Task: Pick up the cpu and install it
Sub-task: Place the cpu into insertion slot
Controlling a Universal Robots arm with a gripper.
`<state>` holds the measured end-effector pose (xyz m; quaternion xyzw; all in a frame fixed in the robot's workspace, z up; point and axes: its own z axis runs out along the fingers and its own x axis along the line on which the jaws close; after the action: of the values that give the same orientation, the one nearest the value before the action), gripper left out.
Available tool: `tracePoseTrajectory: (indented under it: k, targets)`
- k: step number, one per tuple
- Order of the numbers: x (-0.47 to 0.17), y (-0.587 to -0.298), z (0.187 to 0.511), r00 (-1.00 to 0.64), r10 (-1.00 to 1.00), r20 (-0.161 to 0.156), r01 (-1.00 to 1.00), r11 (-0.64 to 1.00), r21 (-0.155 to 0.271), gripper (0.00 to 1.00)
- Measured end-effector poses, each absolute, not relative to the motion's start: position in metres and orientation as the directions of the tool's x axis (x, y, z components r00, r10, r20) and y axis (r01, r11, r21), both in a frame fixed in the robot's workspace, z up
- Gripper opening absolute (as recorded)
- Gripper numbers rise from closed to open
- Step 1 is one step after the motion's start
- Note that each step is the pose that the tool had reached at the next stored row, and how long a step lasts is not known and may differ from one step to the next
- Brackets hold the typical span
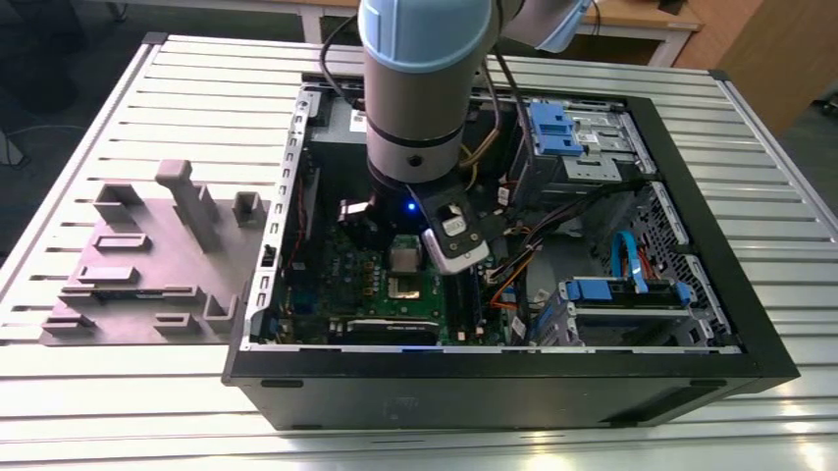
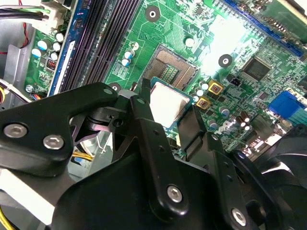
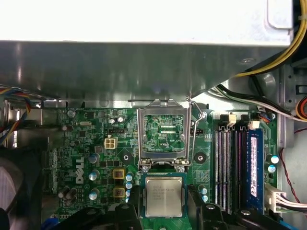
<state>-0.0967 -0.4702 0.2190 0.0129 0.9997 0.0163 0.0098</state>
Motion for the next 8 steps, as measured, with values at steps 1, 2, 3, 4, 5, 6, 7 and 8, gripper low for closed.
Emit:
tracePoseTrajectory:
  k: [1, 2, 3, 4, 5, 6, 7, 8]
  targets:
    - [-0.0967, -0.4704, 0.2185, -0.999, 0.026, -0.019, 0.025, 0.999, 0.033, 0.47]
    - [-0.0967, -0.4707, 0.2178, -0.999, 0.026, -0.019, 0.025, 0.999, 0.033, 0.47]
    - [-0.0967, -0.471, 0.2172, -0.999, 0.026, -0.019, 0.025, 0.999, 0.033, 0.47]
    - [-0.0967, -0.4714, 0.2167, -0.999, 0.026, -0.019, 0.025, 0.999, 0.033, 0.47]
    - [-0.0967, -0.4718, 0.2159, -0.999, 0.026, -0.019, 0.025, 0.999, 0.033, 0.47]
    - [-0.0967, -0.4722, 0.2152, -0.999, 0.026, -0.019, 0.025, 0.999, 0.033, 0.47]
    - [-0.0967, -0.4728, 0.2144, -0.999, 0.026, -0.019, 0.025, 0.999, 0.033, 0.47]
    - [-0.0967, -0.4735, 0.2137, -0.999, 0.026, -0.019, 0.025, 0.999, 0.032, 0.47]
